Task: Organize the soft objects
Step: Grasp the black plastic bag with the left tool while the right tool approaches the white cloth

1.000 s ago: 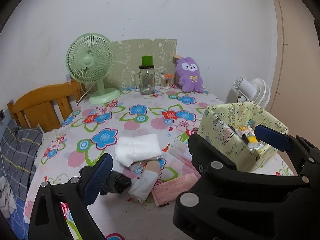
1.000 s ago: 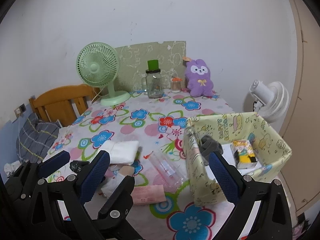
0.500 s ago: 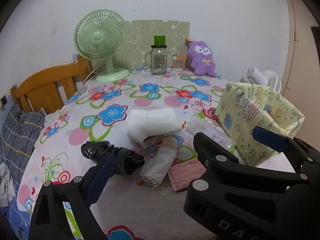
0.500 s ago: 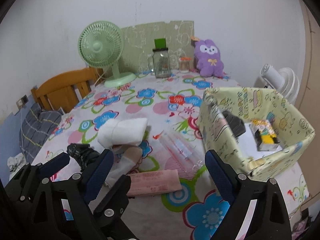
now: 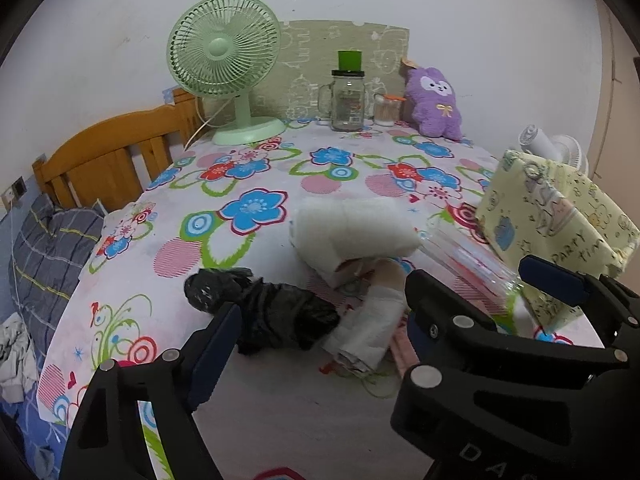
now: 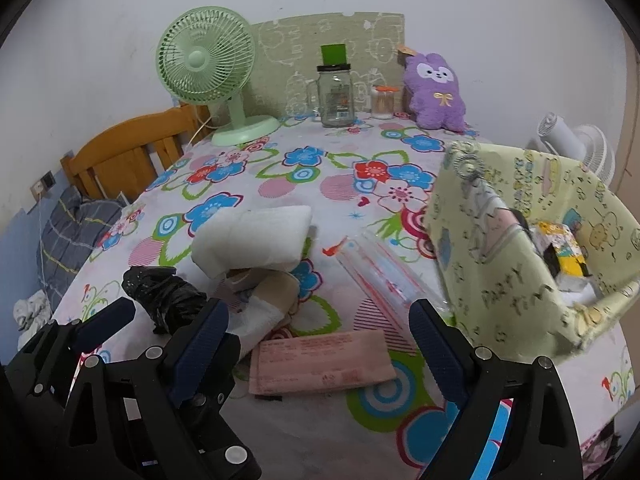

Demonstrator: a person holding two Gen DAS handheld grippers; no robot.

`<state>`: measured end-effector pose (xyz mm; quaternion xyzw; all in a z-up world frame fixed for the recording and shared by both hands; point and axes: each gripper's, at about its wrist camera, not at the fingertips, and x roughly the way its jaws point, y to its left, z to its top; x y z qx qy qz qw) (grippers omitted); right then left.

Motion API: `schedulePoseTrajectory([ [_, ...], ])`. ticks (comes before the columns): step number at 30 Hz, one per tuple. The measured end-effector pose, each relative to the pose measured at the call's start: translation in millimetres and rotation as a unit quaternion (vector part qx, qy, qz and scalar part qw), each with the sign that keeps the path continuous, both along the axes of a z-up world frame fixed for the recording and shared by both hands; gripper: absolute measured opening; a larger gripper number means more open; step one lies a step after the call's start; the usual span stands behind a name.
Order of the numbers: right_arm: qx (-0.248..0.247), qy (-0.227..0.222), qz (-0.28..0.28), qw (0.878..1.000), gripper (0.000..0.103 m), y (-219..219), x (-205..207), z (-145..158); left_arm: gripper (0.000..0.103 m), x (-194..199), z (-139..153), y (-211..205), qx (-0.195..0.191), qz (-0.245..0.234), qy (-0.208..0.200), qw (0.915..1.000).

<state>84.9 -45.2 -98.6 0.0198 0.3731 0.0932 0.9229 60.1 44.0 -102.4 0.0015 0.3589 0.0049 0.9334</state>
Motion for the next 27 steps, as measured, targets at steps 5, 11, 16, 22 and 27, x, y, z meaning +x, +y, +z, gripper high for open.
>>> schedulePoseTrajectory([
  [5, 0.002, -0.003, 0.011, 1.000, 0.094, 12, 11, 1, 0.078, 10, -1, 11, -0.009, 0.015, 0.003, 0.9998],
  [11, -0.001, 0.005, 0.016, 1.000, 0.094, 21, 25, -4, 0.071, 24, -12, 23, -0.017, 0.029, 0.020, 0.9992],
  [16, -0.002, 0.014, 0.020, 1.000, 0.094, 29, 36, -9, 0.058, 29, -18, 27, -0.013, 0.033, 0.031, 0.9989],
  [22, -0.003, 0.015, 0.029, 0.999, 0.094, 38, 48, -10, 0.043, 37, -20, 36, -0.034, 0.032, 0.038, 0.9982],
  [27, -0.002, 0.015, 0.035, 0.999, 0.094, 46, 57, -10, 0.041, 45, -18, 38, -0.030, 0.029, 0.034, 0.9986],
])
